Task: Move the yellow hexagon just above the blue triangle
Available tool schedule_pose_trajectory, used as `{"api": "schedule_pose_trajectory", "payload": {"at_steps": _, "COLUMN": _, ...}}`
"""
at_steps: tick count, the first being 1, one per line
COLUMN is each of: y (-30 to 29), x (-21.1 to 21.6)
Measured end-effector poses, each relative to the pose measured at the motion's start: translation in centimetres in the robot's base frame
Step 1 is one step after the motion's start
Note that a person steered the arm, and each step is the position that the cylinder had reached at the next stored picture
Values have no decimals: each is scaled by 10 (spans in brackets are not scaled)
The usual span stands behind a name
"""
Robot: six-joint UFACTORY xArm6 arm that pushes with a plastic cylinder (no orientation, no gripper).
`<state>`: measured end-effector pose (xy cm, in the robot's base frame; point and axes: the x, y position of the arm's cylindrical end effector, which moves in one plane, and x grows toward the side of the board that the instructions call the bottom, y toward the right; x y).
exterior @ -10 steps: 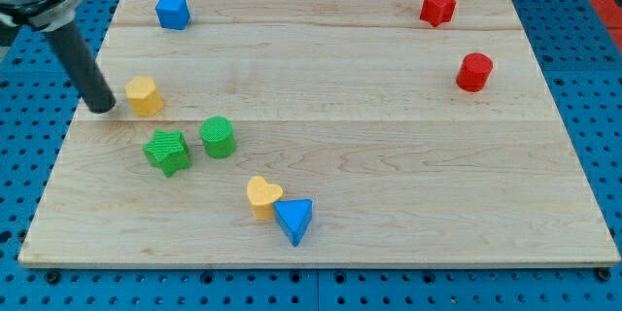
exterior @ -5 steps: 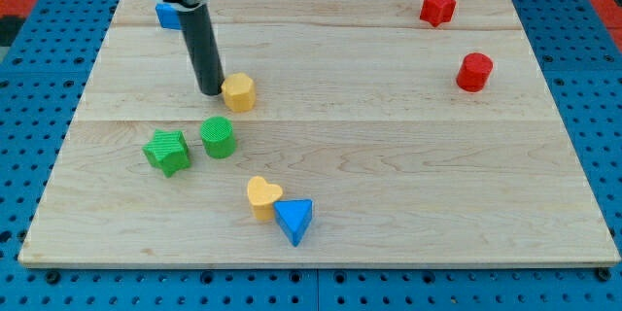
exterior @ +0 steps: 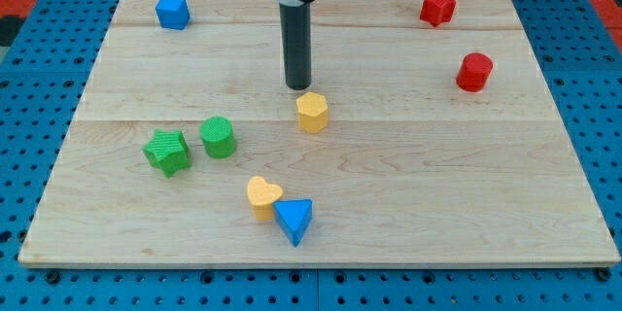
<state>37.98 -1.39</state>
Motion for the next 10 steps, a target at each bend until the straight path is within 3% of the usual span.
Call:
{"api": "schedule_pose_trajectory", "payload": {"at_steps": 2, "y": 1, "x": 59}}
{"api": "schedule_pose_trajectory", "payload": {"at_steps": 3, "y": 19, "x": 34}}
{"api": "schedule_pose_trajectory", "payload": {"at_steps": 4, "y": 30, "x": 49}}
{"api": "schedule_pose_trajectory", "payload": {"at_steps": 7, "y": 19, "x": 144}}
{"api": "schedule_pose_trajectory", "payload": {"at_steps": 10, "y": 26, "x": 129}}
